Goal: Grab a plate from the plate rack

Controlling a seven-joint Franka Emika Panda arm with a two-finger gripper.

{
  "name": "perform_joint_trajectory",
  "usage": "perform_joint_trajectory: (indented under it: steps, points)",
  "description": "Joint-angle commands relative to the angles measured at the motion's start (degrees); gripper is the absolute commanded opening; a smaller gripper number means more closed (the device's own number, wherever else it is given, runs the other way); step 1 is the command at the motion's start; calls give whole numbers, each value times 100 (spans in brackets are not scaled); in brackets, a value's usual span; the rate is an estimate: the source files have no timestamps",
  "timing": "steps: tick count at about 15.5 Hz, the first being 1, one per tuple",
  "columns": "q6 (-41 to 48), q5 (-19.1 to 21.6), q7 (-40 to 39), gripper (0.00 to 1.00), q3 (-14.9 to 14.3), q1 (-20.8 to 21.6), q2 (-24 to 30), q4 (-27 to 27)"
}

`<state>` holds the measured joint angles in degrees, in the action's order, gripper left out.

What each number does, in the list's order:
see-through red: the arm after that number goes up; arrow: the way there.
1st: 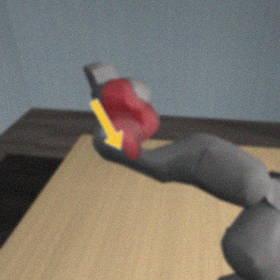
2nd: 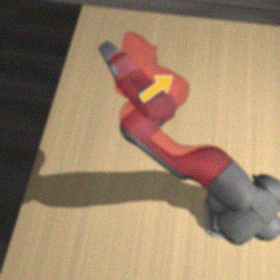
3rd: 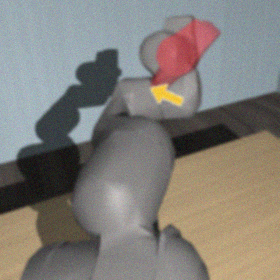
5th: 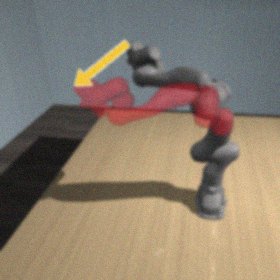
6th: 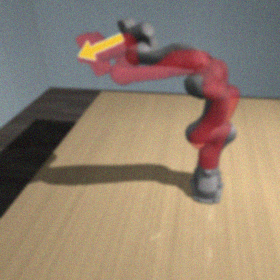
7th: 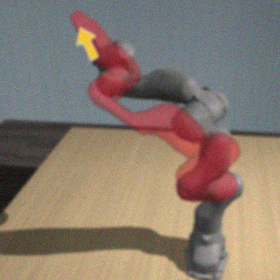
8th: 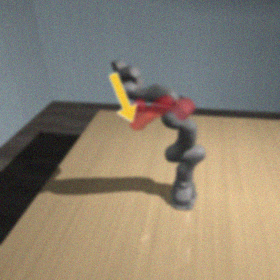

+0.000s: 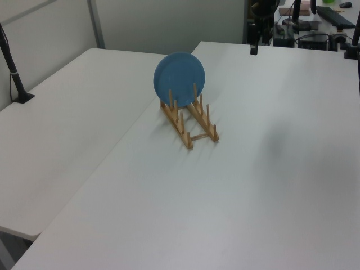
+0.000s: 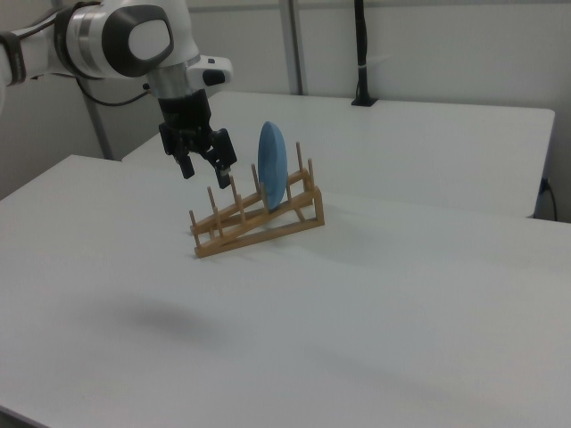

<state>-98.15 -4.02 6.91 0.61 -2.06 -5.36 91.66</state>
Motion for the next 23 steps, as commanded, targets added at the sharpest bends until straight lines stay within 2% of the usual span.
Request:
perform_joint_trajectory:
  steps: [1,12,14,18,21,23]
  points:
    - [77,164,-163,100,-53,-5,175,132]
    - [-19,164,-181,100,-53,4,97,72]
    - [-352,138,-399,100,-53,-5,-78,-165]
    - [-1440,42,-524,100,-9,65,-237,-219]
    - [-2362,-388,-463,100,18,100,-544,-298]
    - [-3083,-459,-244,99,9,188,-816,-385]
